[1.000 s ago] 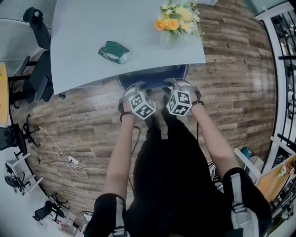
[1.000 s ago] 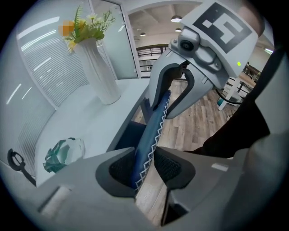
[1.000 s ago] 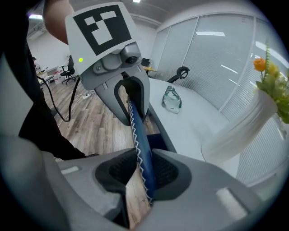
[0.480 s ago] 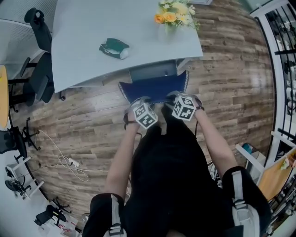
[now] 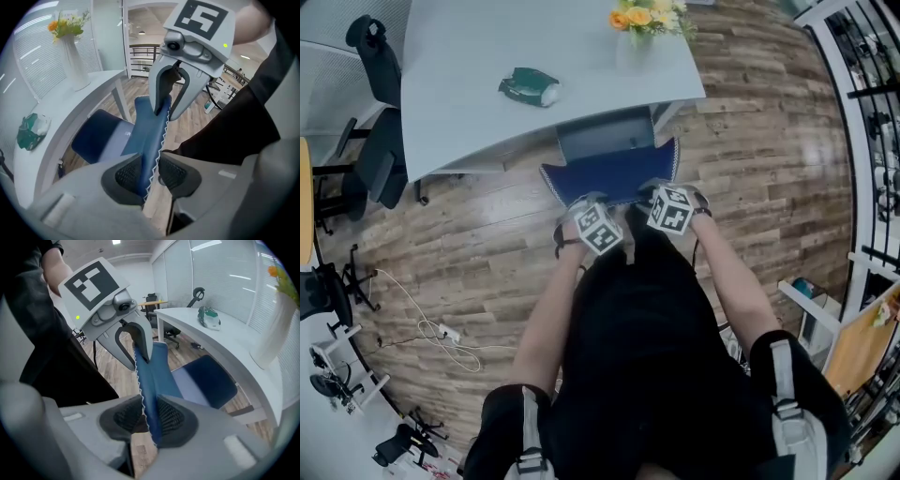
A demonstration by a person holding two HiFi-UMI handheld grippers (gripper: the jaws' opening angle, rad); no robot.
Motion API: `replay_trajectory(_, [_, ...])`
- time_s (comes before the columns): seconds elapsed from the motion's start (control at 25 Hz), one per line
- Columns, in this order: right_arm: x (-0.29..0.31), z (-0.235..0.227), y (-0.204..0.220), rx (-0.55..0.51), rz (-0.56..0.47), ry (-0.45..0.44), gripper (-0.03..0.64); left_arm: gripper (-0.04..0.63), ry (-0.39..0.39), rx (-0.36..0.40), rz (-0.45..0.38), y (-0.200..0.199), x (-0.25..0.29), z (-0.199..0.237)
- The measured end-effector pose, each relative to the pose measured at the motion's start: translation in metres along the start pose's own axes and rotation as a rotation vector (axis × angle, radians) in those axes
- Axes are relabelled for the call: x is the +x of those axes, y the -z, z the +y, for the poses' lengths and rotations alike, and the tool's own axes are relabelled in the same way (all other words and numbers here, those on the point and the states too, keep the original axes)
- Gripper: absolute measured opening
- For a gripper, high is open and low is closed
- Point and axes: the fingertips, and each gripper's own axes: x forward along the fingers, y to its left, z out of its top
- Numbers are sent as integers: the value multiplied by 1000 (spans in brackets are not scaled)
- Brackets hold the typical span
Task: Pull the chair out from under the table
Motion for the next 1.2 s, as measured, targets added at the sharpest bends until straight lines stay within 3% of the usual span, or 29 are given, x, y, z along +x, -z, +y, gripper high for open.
replay_trajectory(0.4, [18, 40, -13, 41, 26, 27, 98, 120, 59, 45, 50, 34, -12, -18])
replay_trajectory(0.92, [20, 118, 1, 66, 57, 4, 98, 117, 112, 95, 31, 65, -23, -89])
replay_trajectory(1.2, [21, 132, 7, 59, 54, 11, 98, 117, 130, 89, 28, 70, -28, -105])
